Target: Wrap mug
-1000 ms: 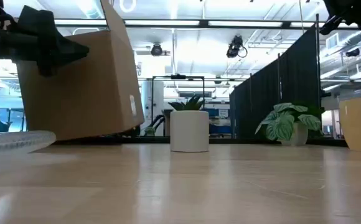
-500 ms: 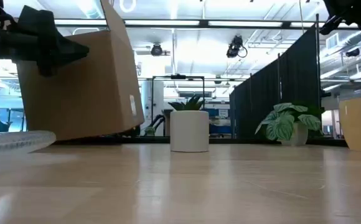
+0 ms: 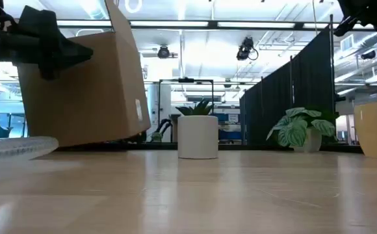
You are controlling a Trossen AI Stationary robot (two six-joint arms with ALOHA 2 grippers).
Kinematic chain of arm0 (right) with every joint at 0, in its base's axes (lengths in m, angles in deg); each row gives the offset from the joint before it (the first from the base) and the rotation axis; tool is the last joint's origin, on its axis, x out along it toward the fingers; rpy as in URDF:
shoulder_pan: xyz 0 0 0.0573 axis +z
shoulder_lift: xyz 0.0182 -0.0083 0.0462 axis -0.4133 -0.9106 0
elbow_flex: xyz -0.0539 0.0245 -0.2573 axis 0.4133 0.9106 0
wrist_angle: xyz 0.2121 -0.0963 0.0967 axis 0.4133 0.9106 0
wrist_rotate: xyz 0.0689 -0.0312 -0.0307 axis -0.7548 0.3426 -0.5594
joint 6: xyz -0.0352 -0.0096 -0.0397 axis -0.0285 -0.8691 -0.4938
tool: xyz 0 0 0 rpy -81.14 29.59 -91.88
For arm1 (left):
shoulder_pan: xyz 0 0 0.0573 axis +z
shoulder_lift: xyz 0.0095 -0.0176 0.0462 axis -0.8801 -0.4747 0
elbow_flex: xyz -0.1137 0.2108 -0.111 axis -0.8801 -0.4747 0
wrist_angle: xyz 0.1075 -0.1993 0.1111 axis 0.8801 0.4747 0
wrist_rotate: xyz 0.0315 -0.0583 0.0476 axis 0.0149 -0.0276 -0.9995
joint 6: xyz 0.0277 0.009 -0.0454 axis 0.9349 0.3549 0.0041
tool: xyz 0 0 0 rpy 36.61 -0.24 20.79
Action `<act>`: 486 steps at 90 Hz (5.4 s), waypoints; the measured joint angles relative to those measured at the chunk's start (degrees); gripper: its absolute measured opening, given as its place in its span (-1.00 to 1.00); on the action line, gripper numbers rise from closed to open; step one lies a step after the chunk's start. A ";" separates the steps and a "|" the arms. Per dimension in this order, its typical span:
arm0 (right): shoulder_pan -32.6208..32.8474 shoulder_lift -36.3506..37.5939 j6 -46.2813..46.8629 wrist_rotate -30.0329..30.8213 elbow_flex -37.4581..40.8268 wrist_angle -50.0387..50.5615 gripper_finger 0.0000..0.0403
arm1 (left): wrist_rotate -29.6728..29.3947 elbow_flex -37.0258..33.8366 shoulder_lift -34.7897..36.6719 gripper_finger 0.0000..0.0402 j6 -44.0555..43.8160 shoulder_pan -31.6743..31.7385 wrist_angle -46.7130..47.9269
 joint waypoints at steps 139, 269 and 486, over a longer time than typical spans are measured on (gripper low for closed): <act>0.02 0.01 0.00 0.00 0.00 0.00 -0.99 | 36.40 0.02 -0.02 -0.55 -10.42 -7.48 10.45; 0.02 0.01 0.00 0.04 0.00 -0.02 -0.99 | -2.65 19.68 -50.26 -0.55 -32.22 -42.51 14.27; -0.08 0.01 -0.89 0.74 0.00 -0.17 -0.99 | 45.81 43.86 -75.61 -0.36 -127.34 -54.17 72.24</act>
